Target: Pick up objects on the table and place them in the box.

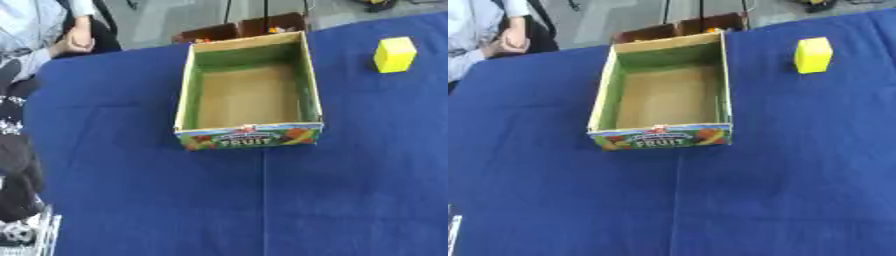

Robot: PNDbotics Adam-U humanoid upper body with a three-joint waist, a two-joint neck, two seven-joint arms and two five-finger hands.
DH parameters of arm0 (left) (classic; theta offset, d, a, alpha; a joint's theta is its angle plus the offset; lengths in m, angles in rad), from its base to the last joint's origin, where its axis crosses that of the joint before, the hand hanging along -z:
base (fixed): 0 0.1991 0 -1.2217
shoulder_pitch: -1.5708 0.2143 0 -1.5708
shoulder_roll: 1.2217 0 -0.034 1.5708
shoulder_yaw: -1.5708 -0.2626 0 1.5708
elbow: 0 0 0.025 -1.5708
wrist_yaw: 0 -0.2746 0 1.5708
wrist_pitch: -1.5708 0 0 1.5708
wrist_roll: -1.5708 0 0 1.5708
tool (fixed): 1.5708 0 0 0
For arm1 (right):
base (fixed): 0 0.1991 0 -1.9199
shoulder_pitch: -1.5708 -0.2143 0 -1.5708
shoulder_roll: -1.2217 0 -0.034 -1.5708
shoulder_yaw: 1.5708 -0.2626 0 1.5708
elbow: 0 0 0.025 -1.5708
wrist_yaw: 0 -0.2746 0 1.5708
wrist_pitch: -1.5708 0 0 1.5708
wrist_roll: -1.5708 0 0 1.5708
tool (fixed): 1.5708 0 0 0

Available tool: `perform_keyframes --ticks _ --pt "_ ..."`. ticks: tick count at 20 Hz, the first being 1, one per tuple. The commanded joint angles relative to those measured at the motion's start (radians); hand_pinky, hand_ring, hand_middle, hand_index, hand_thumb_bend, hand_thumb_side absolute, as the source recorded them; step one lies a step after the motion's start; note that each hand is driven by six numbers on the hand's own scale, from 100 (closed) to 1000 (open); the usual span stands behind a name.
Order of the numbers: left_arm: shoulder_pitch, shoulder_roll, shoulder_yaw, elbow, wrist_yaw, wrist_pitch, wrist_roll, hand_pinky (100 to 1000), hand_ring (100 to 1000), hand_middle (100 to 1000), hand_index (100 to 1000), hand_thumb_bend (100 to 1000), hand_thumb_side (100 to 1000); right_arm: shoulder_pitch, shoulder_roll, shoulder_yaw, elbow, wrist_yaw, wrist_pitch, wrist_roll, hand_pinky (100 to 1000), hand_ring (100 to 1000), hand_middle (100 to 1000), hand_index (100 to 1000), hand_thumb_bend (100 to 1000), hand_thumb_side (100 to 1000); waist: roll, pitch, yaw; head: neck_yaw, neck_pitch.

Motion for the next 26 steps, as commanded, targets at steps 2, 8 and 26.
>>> perform_keyframes --ticks 2,8,26 --pt "-0.001 0.012 -0.003 -0.020 0.001 0.002 -0.002 812 892 881 1000 100 1000 -0.023 -0.038 0.000 0.003 0.001 -0.003 0.004 730 780 685 833 410 1000 -0.003 -0.019 -0.001 -0.015 0.003" --pt "-0.003 0.012 -0.003 -0.020 0.003 0.003 -0.002 812 892 881 1000 100 1000 -0.039 -0.053 0.003 0.023 0.015 -0.003 -0.004 728 774 692 833 404 1000 -0.006 -0.020 -0.003 -0.033 -0.005" --pt "-0.010 0.029 -0.008 -0.020 0.010 0.015 -0.004 812 892 881 1000 100 1000 -0.280 -0.282 0.135 0.462 0.270 -0.074 0.160 740 747 767 858 1000 1000 -0.037 -0.033 0.013 -0.114 -0.015"
